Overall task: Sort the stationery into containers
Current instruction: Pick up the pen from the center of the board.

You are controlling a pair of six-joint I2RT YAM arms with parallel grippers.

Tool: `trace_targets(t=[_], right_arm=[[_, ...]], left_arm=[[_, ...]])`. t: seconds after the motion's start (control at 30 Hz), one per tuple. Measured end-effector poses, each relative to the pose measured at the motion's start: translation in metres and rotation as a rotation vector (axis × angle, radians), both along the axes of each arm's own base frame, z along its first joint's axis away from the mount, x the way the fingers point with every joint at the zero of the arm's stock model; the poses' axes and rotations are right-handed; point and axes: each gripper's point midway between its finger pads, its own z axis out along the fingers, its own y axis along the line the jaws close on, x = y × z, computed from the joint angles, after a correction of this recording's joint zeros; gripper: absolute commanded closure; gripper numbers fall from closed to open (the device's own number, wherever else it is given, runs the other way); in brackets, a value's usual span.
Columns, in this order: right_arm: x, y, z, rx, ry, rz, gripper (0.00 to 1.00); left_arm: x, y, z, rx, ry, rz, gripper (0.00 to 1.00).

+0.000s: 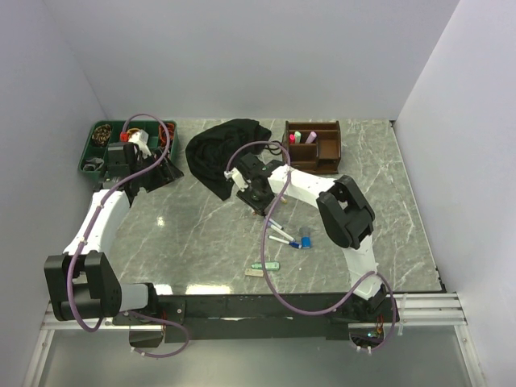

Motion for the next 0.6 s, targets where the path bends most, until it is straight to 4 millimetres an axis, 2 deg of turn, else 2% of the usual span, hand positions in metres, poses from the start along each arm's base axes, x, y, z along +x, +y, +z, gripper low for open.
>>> trace_targets(t=[0.17, 0.27, 0.3, 0.4, 0.5, 0.6], right_arm=[[-0.007, -0.006, -0.011, -0.026, 0.030, 0.004, 0.62], [-0.007, -0.006, -0.011, -0.026, 0.027, 0.008, 0.77], [-0.007, -0.006, -0.011, -0.026, 0.027, 0.011, 0.87], [-0.007, -0.006, -0.011, -0.026, 0.026, 0.023, 1.00], [-0.006, -0.006, -0.008, -0.028, 0.021, 0.035, 1.00], [-0.006, -0.007, 0.007, -0.018, -0.002, 0.052, 1.00]], left_arm=[[0.000, 0.000, 0.000, -0.003, 0.000, 0.002, 0.30], [0.001, 0.000, 0.001, -0.005, -0.003, 0.004, 0.30], [0.001, 0.000, 0.001, -0.005, -0.005, 0.004, 0.30], [0.002, 0.000, 0.002, -0.005, -0.009, 0.004, 0.30], [0.002, 0.000, 0.002, -0.005, -0.011, 0.004, 0.30], [0.003, -0.001, 0.003, -0.010, -0.015, 0.003, 0.30]])
